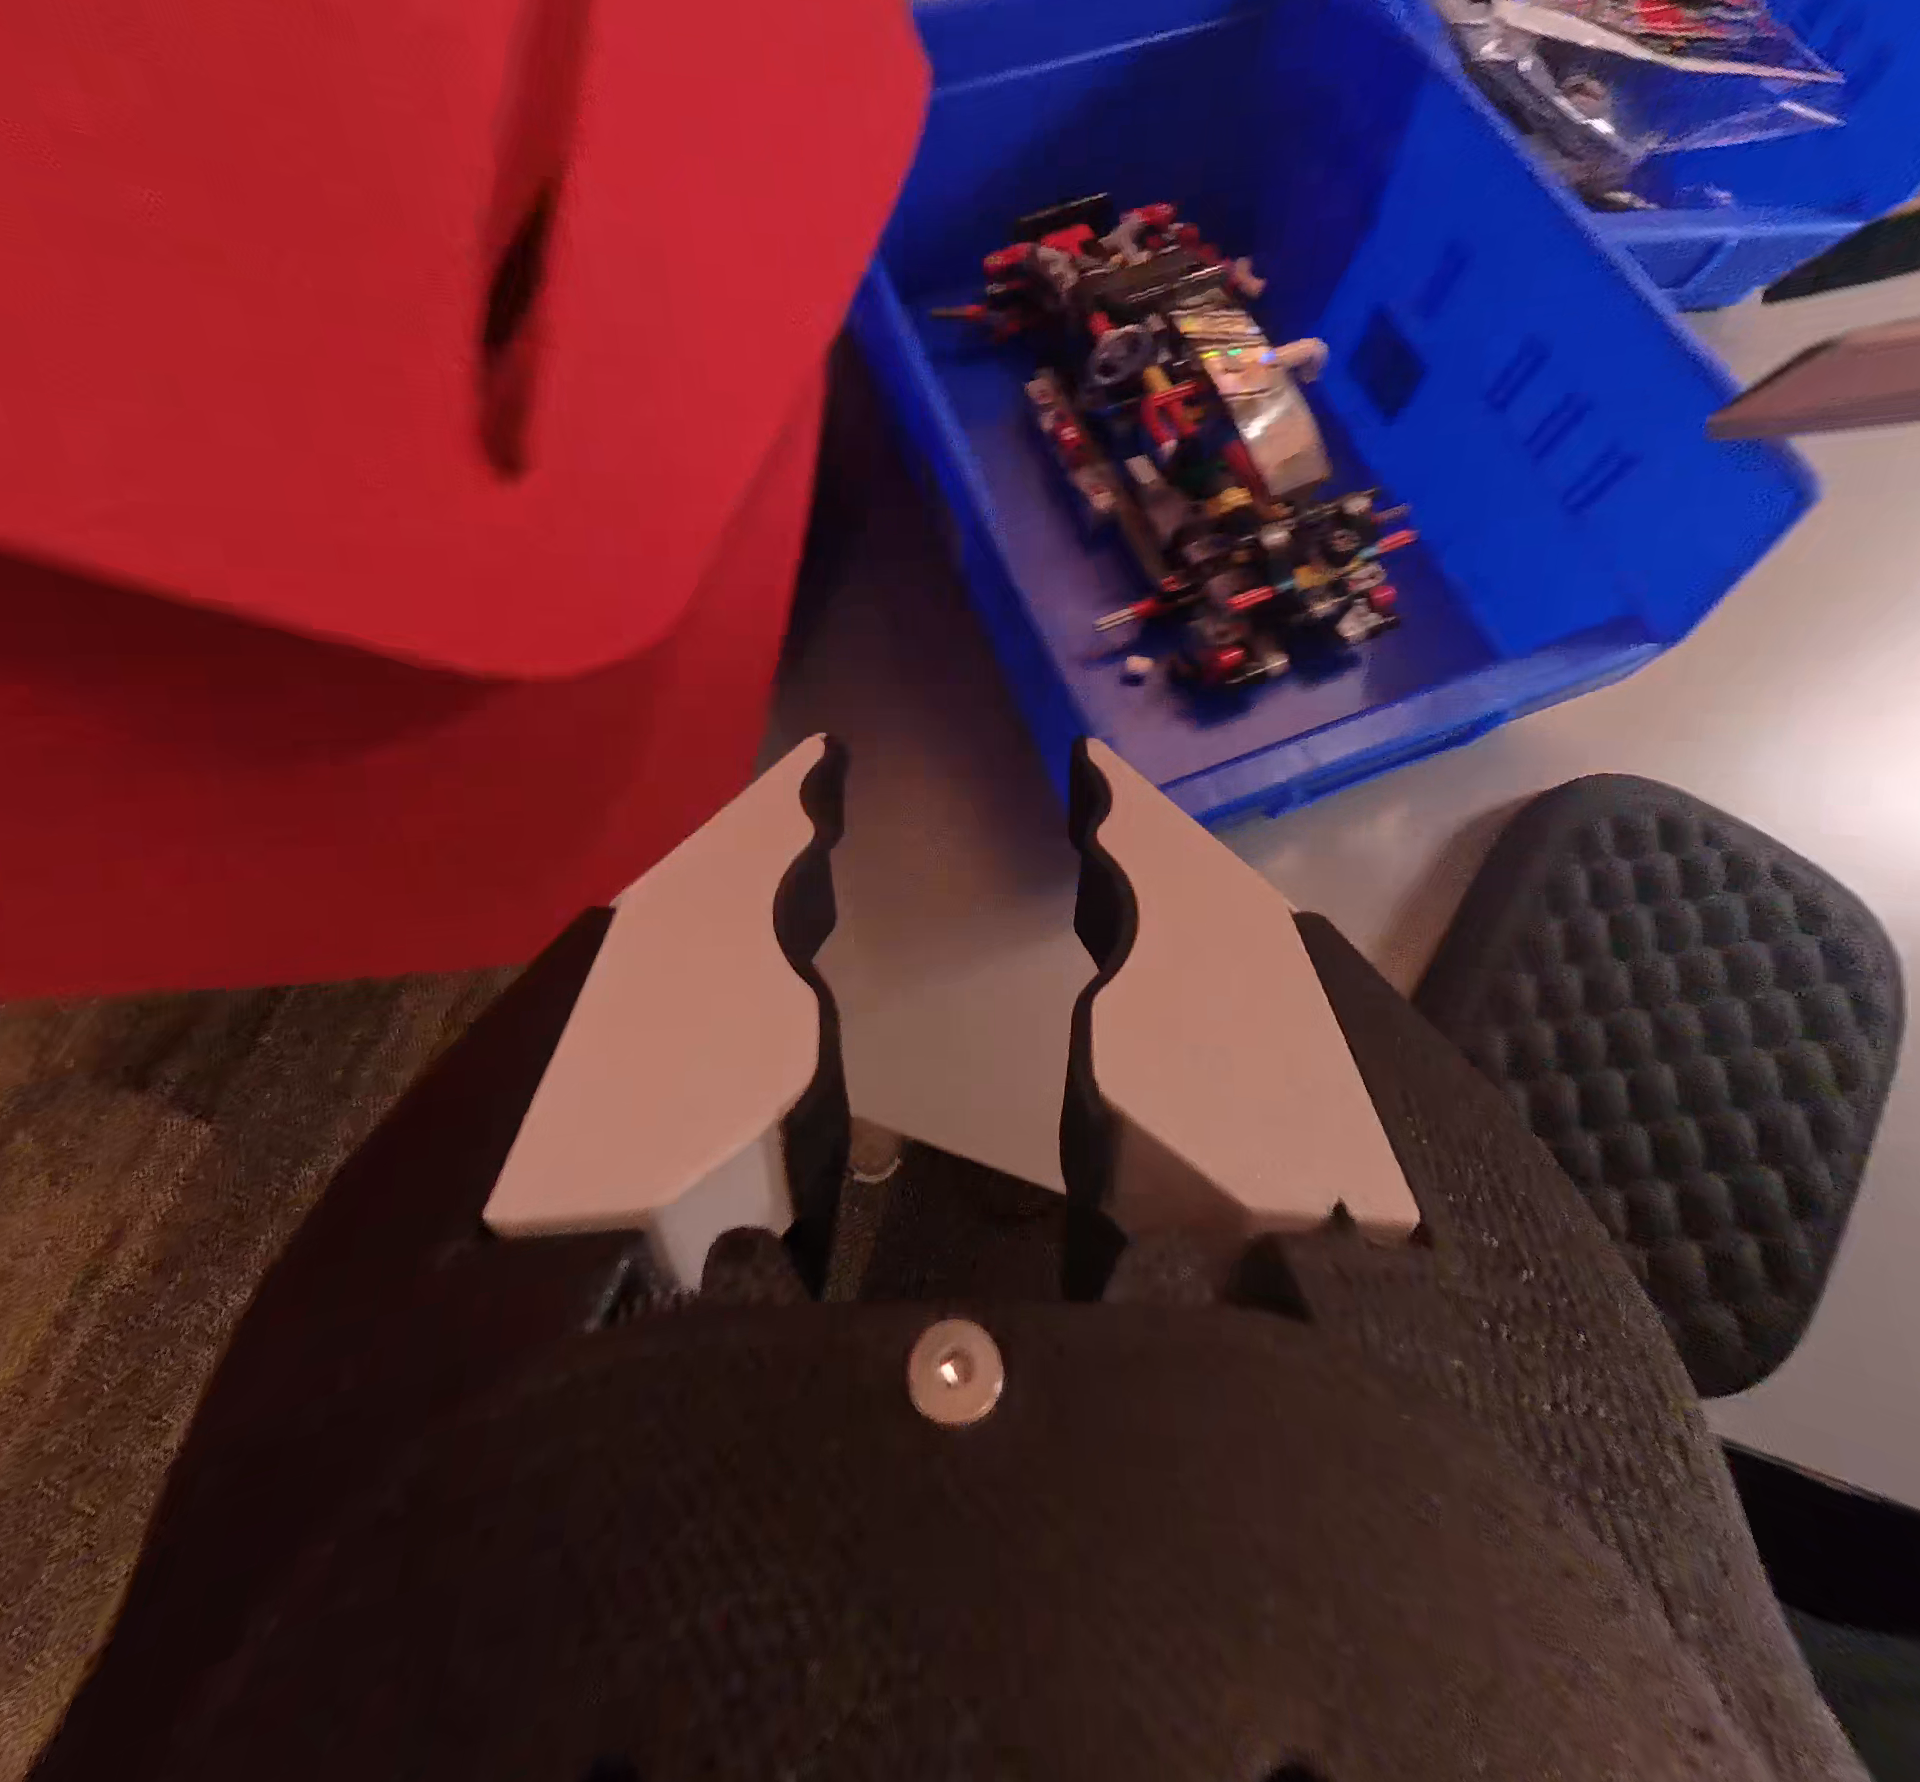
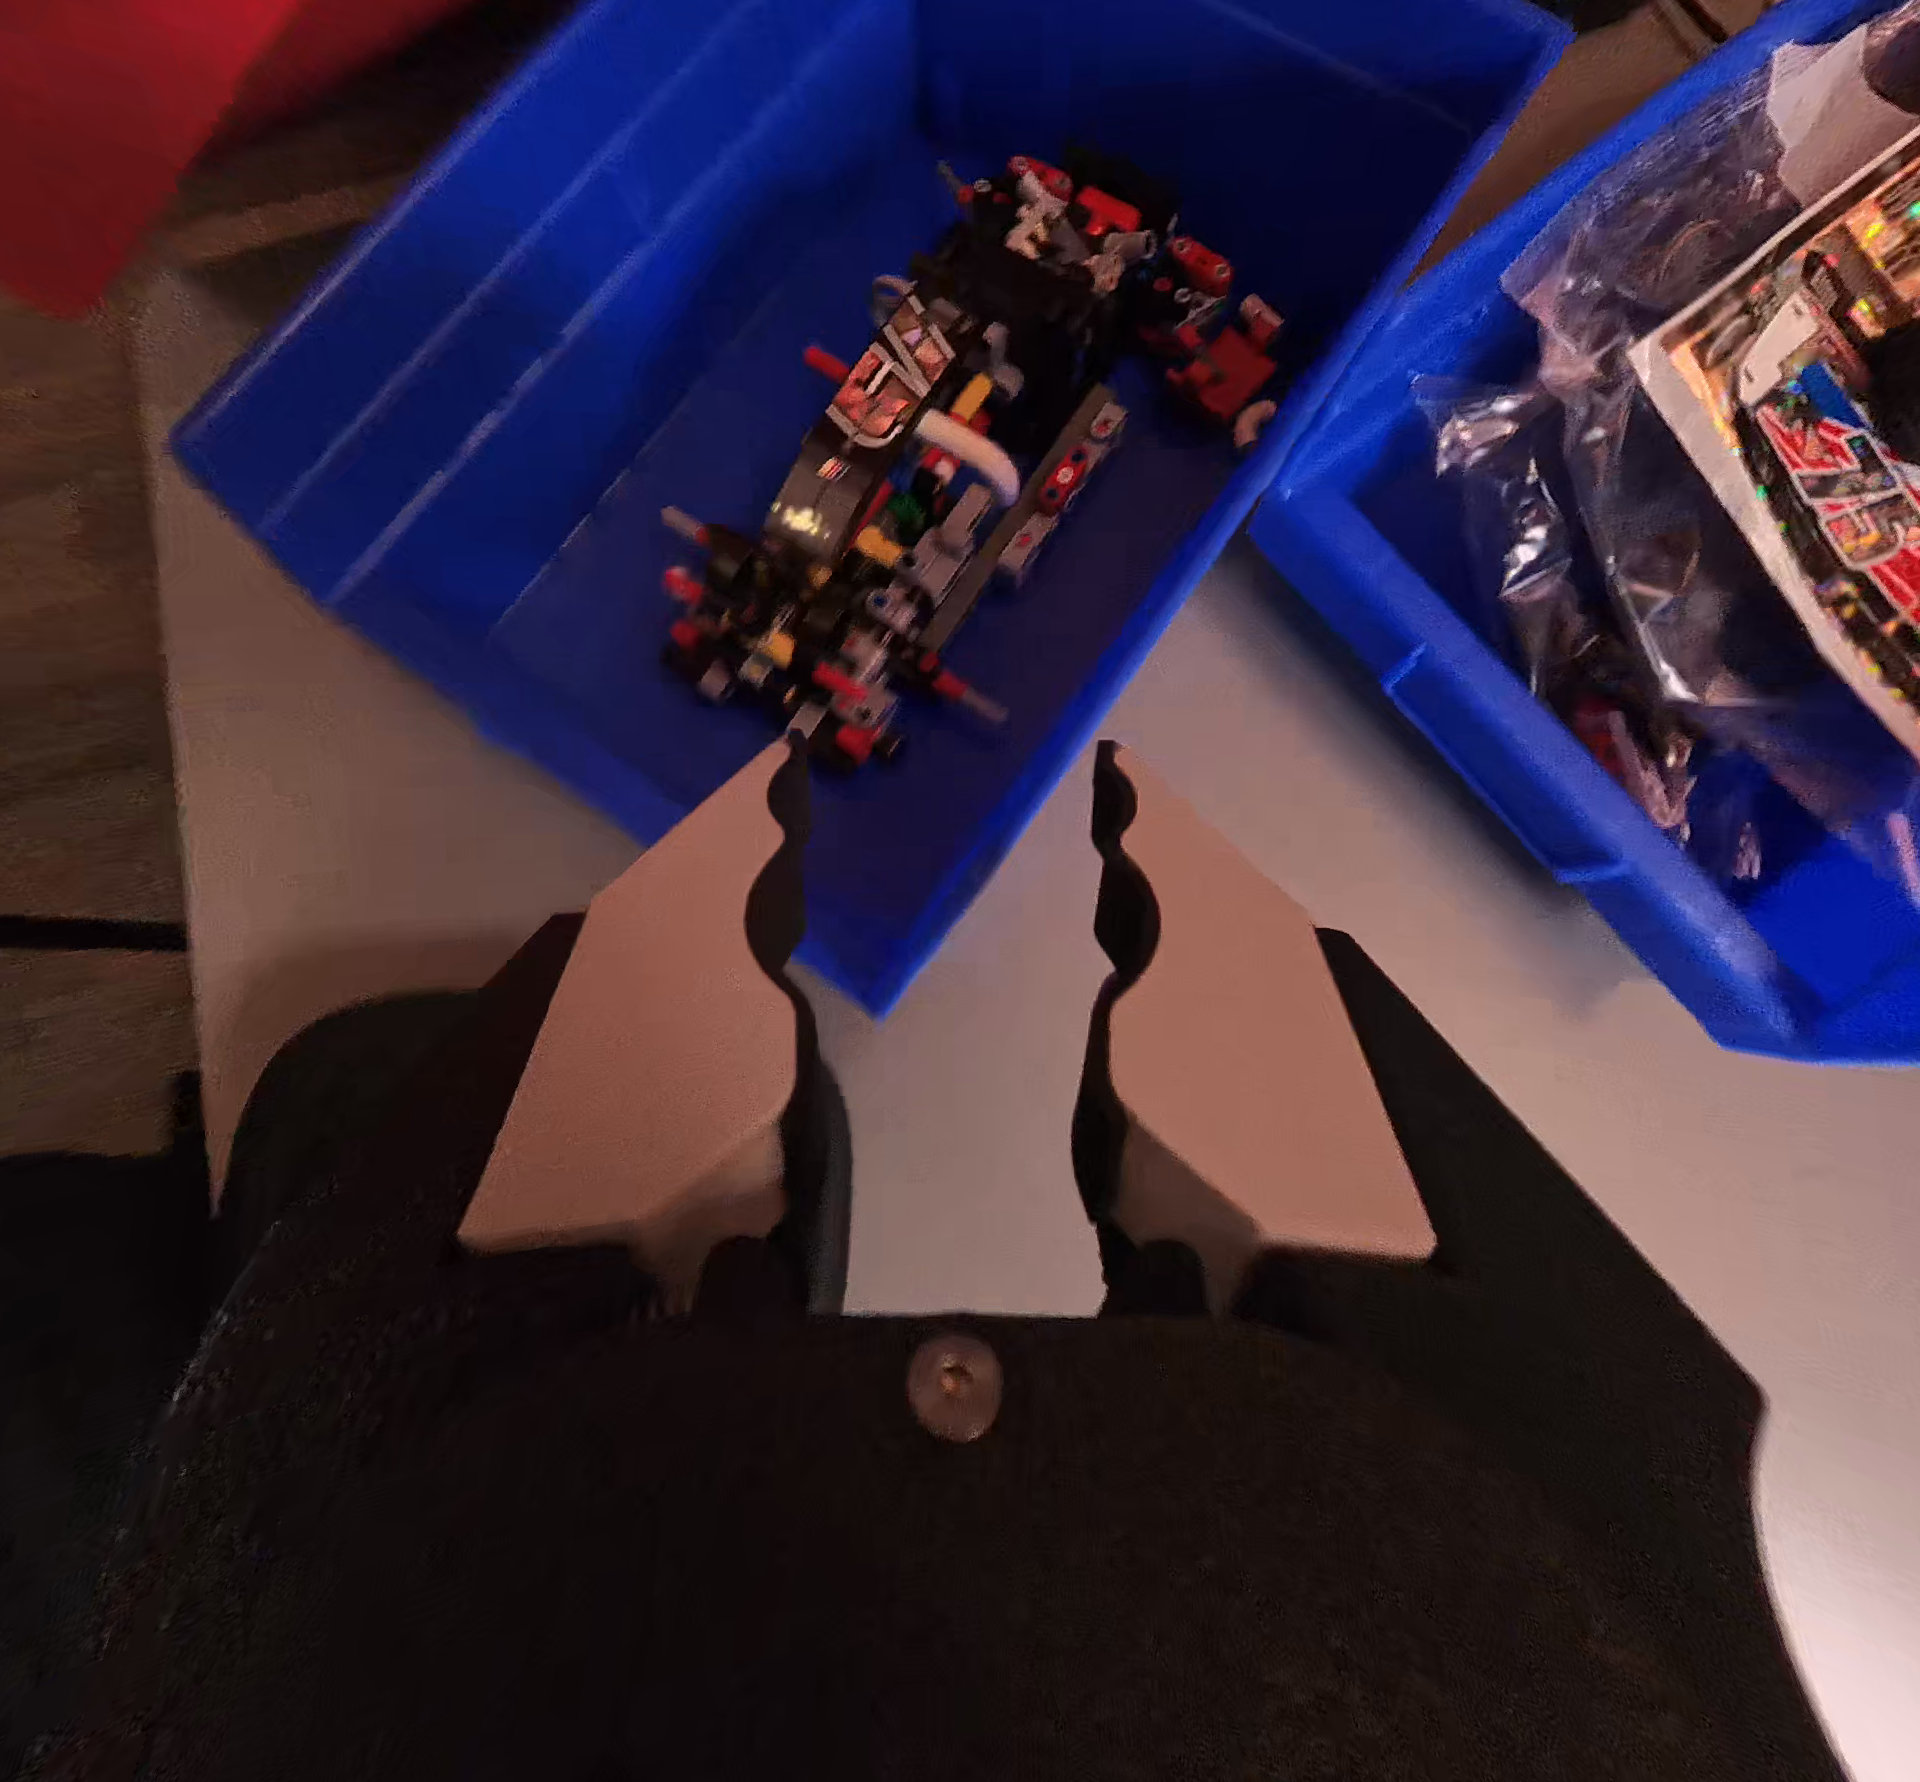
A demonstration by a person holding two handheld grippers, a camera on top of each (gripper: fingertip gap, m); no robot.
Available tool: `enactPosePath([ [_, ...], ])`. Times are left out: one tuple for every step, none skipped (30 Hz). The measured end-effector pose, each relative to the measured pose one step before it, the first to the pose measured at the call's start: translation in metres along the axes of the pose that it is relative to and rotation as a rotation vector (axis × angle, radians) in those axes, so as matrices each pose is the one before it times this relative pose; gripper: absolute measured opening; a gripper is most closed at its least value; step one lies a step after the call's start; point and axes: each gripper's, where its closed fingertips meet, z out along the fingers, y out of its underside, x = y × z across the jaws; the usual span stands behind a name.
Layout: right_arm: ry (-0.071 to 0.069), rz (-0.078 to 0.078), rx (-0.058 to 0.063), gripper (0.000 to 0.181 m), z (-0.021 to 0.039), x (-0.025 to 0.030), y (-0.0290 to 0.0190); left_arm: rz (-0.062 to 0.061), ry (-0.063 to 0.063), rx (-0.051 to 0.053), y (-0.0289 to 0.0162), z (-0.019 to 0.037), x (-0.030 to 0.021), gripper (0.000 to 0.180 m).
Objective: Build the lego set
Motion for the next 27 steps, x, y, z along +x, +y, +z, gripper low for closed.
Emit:
enactPosePath([
  [0.0189,-0.0043,-0.015,0.055,0.00804,0.00234,-0.00895,-0.0203,0.0022,-0.0018,0.00376,-0.00144,-0.01075,0.042],
  [0.0207,-0.0281,0.0117,0.055,0.00362,0.00047,-0.01464,-0.0158,0.0114,0.003,0.00265,-0.00211,-0.0082,0.042],
  [0.0077,-0.0274,0.0305,0.055,0.00094,-0.00254,-0.01912,-0.0119,0.0266,0.0076,0.00213,-0.00298,-0.00434,0.04],
  [-0.0192,-0.0142,0.0286,0.054,0.0007,-0.00646,-0.02025,-0.0107,0.0304,0.0138,0.00192,-0.00459,-0.00196,0.039],
  [-0.031,-0.0108,0.0233,0.055,0.00135,-0.00805,-0.0206,-0.0068,0.0213,0.0207,0.00143,-0.00646,-0.00121,0.04],
  [-0.0227,-0.0243,0.027,0.057,0.00175,-0.00685,-0.02083,0.0018,0.0093,0.0261,0.00062,-0.00844,-0.00136,0.039],
  [-0.0174,-0.0418,0.0298,0.058,0.00207,-0.00608,-0.02027,0.0096,-0.0111,0.0286,-0.00097,-0.01029,-0.0033,0.037],
  [0.001,-0.0485,0.0294,0.059,0.00175,-0.00279,-0.01858,0.0091,-0.0244,0.027,-0.00273,-0.01133,-0.00545,0.036],
  [0.0143,-0.0438,0.0377,0.059,0.00084,-0.0002,-0.01722,-0.0021,-0.03,0.0235,-0.0041,-0.01139,-0.0072,0.035],
  [0.0172,-0.0277,0.0462,0.059,-0.00013,0.00075,-0.01538,-0.0143,-0.0324,0.0228,-0.00571,-0.01094,-0.0088,0.036],
  [0.0222,-0.0076,0.0467,0.061,-0.00087,0.0016,-0.01224,-0.0188,-0.0349,0.0237,-0.0072,-0.00998,-0.01006,0.037],
  [0.0123,0.0028,0.0363,0.067,-0.00116,-0.00024,-0.00827,-0.0166,-0.0345,0.023,-0.00823,-0.00848,-0.0103,0.039],
  [0.008,0.0013,0.0282,0.071,-0.00248,-0.00155,-0.00547,-0.0142,-0.031,0.0204,-0.00872,-0.00669,-0.00962,0.041],
  [0.0096,-0.0021,0.0322,0.069,-0.00483,-0.00209,-0.00545,-0.0149,-0.0257,0.0204,-0.0095,-0.00463,-0.00827,0.041],
  [0.002,-0.0026,0.0405,0.055,-0.00696,-0.0036,-0.00658,-0.0179,-0.0208,0.0234,-0.01061,-0.00321,-0.00694,0.039],
  [-0.0083,0.0018,0.036,0.029,-0.00826,-0.00506,-0.00631,-0.0195,-0.0132,0.0277,-0.01192,-0.00216,-0.00536,0.035],
  [-0.012,0.0074,0.0302,0.0,-0.00863,-0.00553,-0.00551,-0.0159,-0.0061,0.0312,-0.01279,-0.00183,-0.00376,0.03],
  [-0.0058,0.0137,0.0289,0.0,-0.00822,-0.00426,-0.00524,-0.0079,-0.0115,0.0311,-0.01276,-0.00246,-0.00429,0.024],
  [-0.0051,0.0164,0.0293,0.0,-0.00851,-0.00384,-0.00469,0.0,-0.03,0.0286,-0.01211,-0.00362,-0.00696,0.02],
  [-0.0093,0.017,0.03,0.0,-0.00874,-0.00398,-0.00396,0.0025,-0.0435,0.0258,-0.01172,-0.00511,-0.00919,0.016],
  [-0.004,0.0112,0.0251,0.0,-0.00888,-0.00356,-0.00305,-0.0012,-0.0407,0.0253,-0.01204,-0.00646,-0.00962,0.005],
  [-0.0034,0.0011,0.0257,0.0,-0.00869,-0.00361,-0.00361,-0.0049,-0.023,0.0263,-0.01326,-0.00684,-0.00794,0.0],
  [-0.0003,-0.0083,0.0195,0.0,-0.00783,-0.00315,-0.00464,0.0002,-0.0069,0.0186,-0.01319,-0.00561,-0.00676,0.0],
  [0.0055,-0.0123,0.007,0.0,-0.00647,-0.00214,-0.00592,0.0122,-0.003,0.0079,-0.0122,-0.00347,-0.00762,0.0],
  [0.0086,-0.01,-0.0073,0.0,-0.00523,-0.00112,-0.00744,0.0173,-0.0083,0.011,-0.01309,-0.00112,-0.00996,0.0],
  [0.0083,-0.0049,-0.0127,0.0,-0.00431,-0.00048,-0.009,0.0115,-0.0107,0.0195,-0.01397,0.00136,-0.0117,0.0],
  [0.0058,-0.0024,-0.0146,0.0,-0.00319,-0.00049,-0.00917,0.0019,-0.0094,0.0228,-0.01305,0.00432,-0.01265,0.0],
])
